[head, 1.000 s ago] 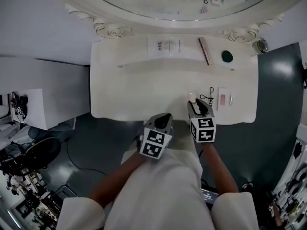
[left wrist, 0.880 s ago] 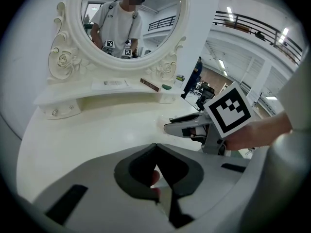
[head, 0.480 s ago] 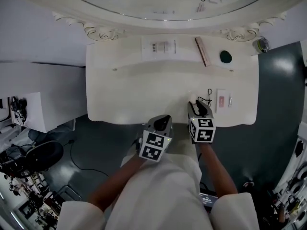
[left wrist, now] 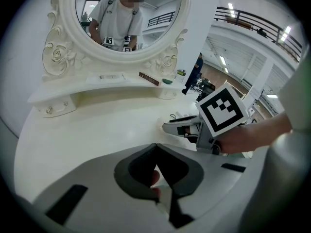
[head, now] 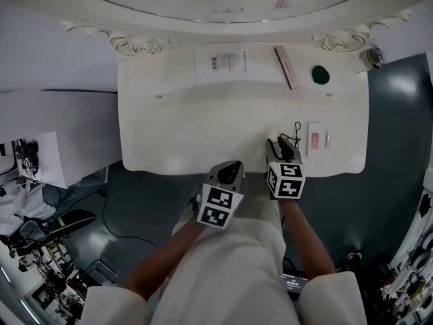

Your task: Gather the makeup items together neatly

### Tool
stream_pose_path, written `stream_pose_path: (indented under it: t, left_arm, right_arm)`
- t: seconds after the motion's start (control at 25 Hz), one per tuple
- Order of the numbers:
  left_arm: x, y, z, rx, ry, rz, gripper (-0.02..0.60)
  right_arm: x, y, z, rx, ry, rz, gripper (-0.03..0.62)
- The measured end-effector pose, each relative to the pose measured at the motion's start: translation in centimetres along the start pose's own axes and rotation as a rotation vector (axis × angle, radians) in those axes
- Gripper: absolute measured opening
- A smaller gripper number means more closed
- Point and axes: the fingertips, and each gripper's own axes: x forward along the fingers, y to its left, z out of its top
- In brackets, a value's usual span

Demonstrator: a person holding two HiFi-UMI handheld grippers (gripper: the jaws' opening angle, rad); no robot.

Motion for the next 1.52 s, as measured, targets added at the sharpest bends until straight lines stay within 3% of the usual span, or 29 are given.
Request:
stream_pose_path:
  t: [0.48, 0.84, 1.12, 1.16, 1.24, 1.52]
  left_arm:
    - [0.0, 0.6, -0.5, -0.011, 0.004, 0.009, 0.002]
    - [0.0, 0.9, -0.1, -0.01, -0.001, 0.013, 0.002]
    - [-0.3, 1.4, -0.2, -0.002, -0.01, 0.013, 0.002]
    - [-0.4, 1.3, -0.1, -0.001, -0.015, 0.012, 0.002]
    - [-0.7, 1.3, 0.2, 0.0, -0.023, 0.008, 0.002]
    - [-1.5, 1.2, 1.0, 0.005, -0.053, -0.007, 0.002]
  right_arm:
    - [0.6, 0.7, -0.1, 0.019, -0.008, 0.018, 0.138]
    - [0.5, 1.2, -0.6, 0.037, -0.012, 0.029, 0.202]
    - [-1.1, 1.9, 0.4, -0.002, -0.072, -0.011, 0.202]
    - [-1.6, 2.1, 0.7, -0.002, -0.087, -0.016, 0.193]
    - [-2.4, 2.4, 1.3, -0.004, -0.119, -0.024, 0.099]
    - [-4.3, 4.1, 2.1, -0.005, -0.132, -0.015, 0.076]
